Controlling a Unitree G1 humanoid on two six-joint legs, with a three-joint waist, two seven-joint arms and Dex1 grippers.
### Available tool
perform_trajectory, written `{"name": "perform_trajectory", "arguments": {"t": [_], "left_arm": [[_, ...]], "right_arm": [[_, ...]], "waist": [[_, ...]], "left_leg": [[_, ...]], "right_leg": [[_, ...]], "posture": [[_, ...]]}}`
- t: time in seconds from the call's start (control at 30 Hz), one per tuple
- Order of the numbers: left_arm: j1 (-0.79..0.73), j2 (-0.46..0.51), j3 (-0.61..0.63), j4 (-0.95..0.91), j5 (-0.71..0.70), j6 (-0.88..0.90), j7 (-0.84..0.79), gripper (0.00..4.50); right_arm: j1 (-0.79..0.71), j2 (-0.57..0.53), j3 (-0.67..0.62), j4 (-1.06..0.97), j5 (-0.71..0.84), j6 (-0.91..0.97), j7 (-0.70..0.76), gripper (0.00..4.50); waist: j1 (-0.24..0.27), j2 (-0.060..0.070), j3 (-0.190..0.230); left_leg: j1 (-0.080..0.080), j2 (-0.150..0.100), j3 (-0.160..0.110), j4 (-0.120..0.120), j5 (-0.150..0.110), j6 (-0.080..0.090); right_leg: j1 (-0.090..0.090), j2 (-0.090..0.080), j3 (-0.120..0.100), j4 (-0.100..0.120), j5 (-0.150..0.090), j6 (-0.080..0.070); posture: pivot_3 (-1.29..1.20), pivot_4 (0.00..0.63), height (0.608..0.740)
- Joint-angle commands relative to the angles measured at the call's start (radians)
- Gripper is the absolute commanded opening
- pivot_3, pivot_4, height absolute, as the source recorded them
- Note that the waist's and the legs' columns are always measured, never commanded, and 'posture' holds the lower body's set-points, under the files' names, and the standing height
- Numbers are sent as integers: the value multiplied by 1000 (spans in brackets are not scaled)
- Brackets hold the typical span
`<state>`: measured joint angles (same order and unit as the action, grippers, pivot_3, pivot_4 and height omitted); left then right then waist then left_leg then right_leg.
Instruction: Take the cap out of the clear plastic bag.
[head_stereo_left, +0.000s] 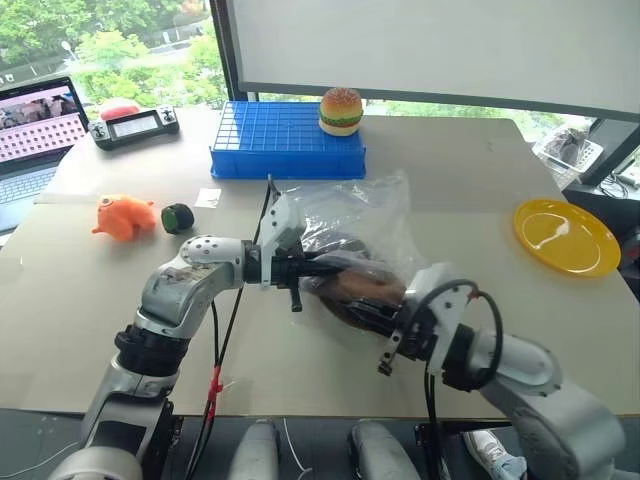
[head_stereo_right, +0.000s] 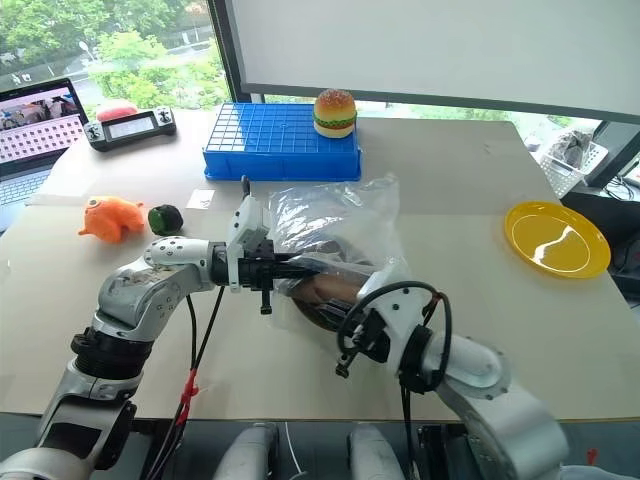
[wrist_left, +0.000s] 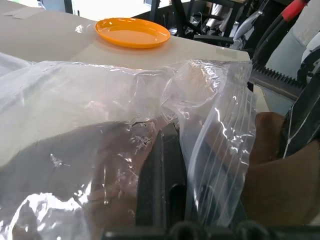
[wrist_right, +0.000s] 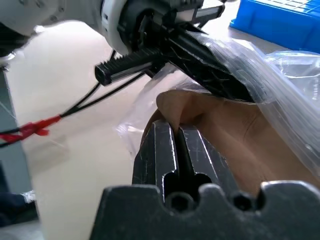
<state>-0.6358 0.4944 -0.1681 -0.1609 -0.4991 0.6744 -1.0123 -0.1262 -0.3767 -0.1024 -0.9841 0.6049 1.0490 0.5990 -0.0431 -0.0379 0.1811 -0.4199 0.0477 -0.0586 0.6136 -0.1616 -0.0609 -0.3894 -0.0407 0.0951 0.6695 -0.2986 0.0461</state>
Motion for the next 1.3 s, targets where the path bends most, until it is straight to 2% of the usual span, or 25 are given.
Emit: {"name": "perform_trajectory", "arguments": {"t": [0.03, 0.13, 0.27, 0.43, 0.53, 0.7, 0.73, 0.8, 0.87, 0.9, 0.97, 1.07, 1.13, 1.2, 1.3], "left_arm": [[-15, 0, 5, -5, 8, -25, 0, 0], [-18, 1, 3, 2, 12, -34, -1, 0], [-18, 2, 2, 4, 14, -39, 0, 0], [-13, 5, 3, -1, 17, -43, -1, 0], [-5, 8, 1, -6, 28, -64, -4, 0], [104, 77, 2, -43, 76, -258, -111, 0], [123, 87, 5, -44, 81, -298, -132, 0], [188, 117, 20, -14, 122, -447, -174, 0], [216, 128, 26, 10, 144, -530, -190, 0], [225, 132, 27, 37, 176, -608, -191, 0], [239, 134, 31, 106, 238, -759, -184, 0], [240, 118, 31, 173, 273, -846, -159, 0], [240, 105, 25, 194, 287, -872, -142, 0], [246, 95, 14, 193, 300, -888, -131, 0], [261, 83, 5, 177, 305, -887, -123, 0]], "right_arm": [[1, -53, -215, -60, 436, -51, -68, 18], [68, -187, -396, -1, 864, -197, -155, 18], [139, -298, -527, 49, 1166, -337, -201, 18], [89, -311, -591, 118, 1351, -519, -297, 18], [-6, -309, -589, 168, 1321, -613, -372, 18], [-209, -359, -506, 242, 1082, -683, -495, 18], [-234, -365, -492, 250, 1052, -687, -503, 18], [-318, -405, -394, 285, 868, -667, -498, 18], [-360, -417, -337, 304, 772, -656, -493, 18], [-369, -445, -269, 320, 642, -649, -472, 18], [-361, -544, -15, 356, 247, -654, -394, 18], [-328, -561, 271, 432, -117, -695, -340, 18], [-294, -523, 426, 490, -285, -706, -316, 18], [-246, -482, 523, 561, -384, -692, -294, 18], [-173, -426, 572, 667, -439, -680, -249, 18]], "waist": [[0, 0, 0], [2, 0, 0], [0, 0, 0], [-3, 0, 0], [-2, 0, 0], [-5, 1, 0], [-4, 1, 0], [-3, 2, 1], [-1, 4, 1], [5, 4, 1], [11, 6, 1], [10, 4, 0], [12, 4, 0], [13, 4, 0], [14, 4, 0]], "left_leg": [[0, 0, 0, 0, 0, 0], [0, 0, 0, 0, 0, 0], [-1, 0, 0, 0, 0, 1], [0, 0, 0, 0, 0, 1], [-1, 0, 1, 1, 0, 1], [0, 0, 1, -1, 0, 1], [0, 0, 2, -2, 0, 1], [-1, 0, 2, -3, 0, 1], [-1, 0, 3, -2, 0, 1], [-1, 0, 3, -2, 0, 1], [-1, 0, 2, -1, 0, 1], [0, 1, 3, -1, 0, 1], [-1, 0, 3, -1, 0, 1], [-5, 0, 3, -1, 0, 1], [-10, 0, 3, 1, 0, 1]], "right_leg": [[0, 0, 0, 0, 0, -1], [0, 0, 0, -1, 1, -2], [1, 0, 0, -3, 1, -2], [1, 0, 1, -3, 0, 0], [2, 0, 1, -3, 0, 1], [0, 0, 2, -3, 2, -2], [0, 0, 2, -3, 3, -5], [-1, 0, 2, -3, 4, -7], [-1, -1, 2, -4, 4, -7], [-1, -1, 2, -4, 4, -7], [-1, -1, 1, -4, 4, -7], [-1, -1, 1, -6, 4, -7], [-1, -1, 1, -6, 4, -7], [-5, -1, 2, -5, 4, -7], [-10, -1, 1, -4, 4, -7]], "posture": [[0, 150, 735], [0, 150, 735], [0, 150, 735], [0, 150, 735], [0, 150, 735], [0, 150, 735], [0, 150, 735], [0, 150, 735], [0, 150, 735], [0, 150, 735], [0, 150, 735], [0, 150, 735], [0, 150, 735], [0, 150, 735], [0, 150, 735]]}}
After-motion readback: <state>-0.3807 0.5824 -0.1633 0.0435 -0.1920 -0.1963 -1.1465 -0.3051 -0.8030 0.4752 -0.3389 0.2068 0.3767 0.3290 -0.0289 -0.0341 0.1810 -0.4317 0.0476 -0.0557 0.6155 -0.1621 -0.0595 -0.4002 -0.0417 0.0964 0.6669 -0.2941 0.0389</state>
